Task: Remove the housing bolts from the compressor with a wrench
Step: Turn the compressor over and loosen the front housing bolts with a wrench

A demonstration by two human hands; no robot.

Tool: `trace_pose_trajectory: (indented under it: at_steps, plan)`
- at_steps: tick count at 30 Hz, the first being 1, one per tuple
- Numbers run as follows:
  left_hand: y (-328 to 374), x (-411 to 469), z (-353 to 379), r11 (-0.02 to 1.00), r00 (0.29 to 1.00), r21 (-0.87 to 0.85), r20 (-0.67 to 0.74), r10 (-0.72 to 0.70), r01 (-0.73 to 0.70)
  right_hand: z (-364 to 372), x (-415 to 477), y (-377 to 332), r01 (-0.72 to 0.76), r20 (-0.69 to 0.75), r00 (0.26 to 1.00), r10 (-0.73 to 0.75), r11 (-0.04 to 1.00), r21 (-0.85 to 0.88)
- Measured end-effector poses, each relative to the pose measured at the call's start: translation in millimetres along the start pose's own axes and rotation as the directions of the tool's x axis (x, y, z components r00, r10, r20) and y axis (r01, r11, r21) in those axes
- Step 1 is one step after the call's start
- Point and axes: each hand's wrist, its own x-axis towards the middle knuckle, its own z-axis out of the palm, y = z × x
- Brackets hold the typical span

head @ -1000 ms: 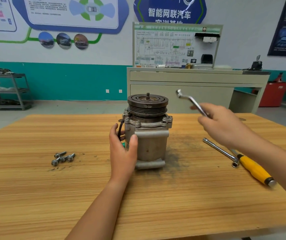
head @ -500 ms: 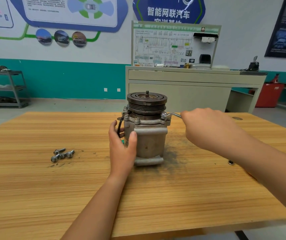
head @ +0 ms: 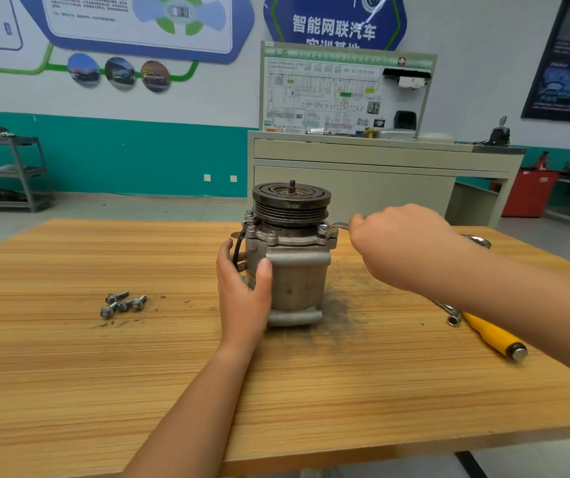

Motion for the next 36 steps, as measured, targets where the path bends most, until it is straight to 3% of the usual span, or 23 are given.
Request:
trace_pose_trajectory:
  at_steps: [8, 16, 19, 26, 32, 36]
  plan:
    - [-1.2, -0.6, -1.3, 1.000, 1.000, -0.006, 0.009, 0.000, 0.000, 2.2, 4.1, 0.8, 0.033, -0.002, 0.999, -0.033, 0.997, -0.070]
    - [-4.0, 0.9, -2.0, 1.000, 1.000, -0.001, 0.009, 0.009, -0.009, 23.0, 21.0, 38.5, 0.141, -0.034, 0.990, -0.140, 0.989, 0.035]
    - [-2.5, 0.5, -1.6, 1.000, 1.000, -0.002, 0.005, 0.001, -0.001, 34.1, 29.0, 45.4, 0.149, -0.069, 0.986, -0.149, 0.989, 0.002]
    - [-2.8, 0.8, -1.1, 1.000, 1.000, 0.007, 0.000, 0.008, -0.008, 61.1, 60.5, 37.2, 0.045, -0.241, 0.970, -0.032, 0.998, 0.047]
    - [-2.5, 0.6, 0.3, 1.000, 1.000, -0.011, -0.001, 0.007, -0.007, 84.9, 91.8, 10.4, 0.039, -0.405, 0.910, 0.083, 0.958, 0.285]
    - [-3.2, 1.2, 0.6, 1.000, 1.000, -0.006, -0.002, 0.012, -0.012, 88.8, 94.1, 12.3, 0.044, -0.445, 0.889, 0.108, 0.947, 0.317]
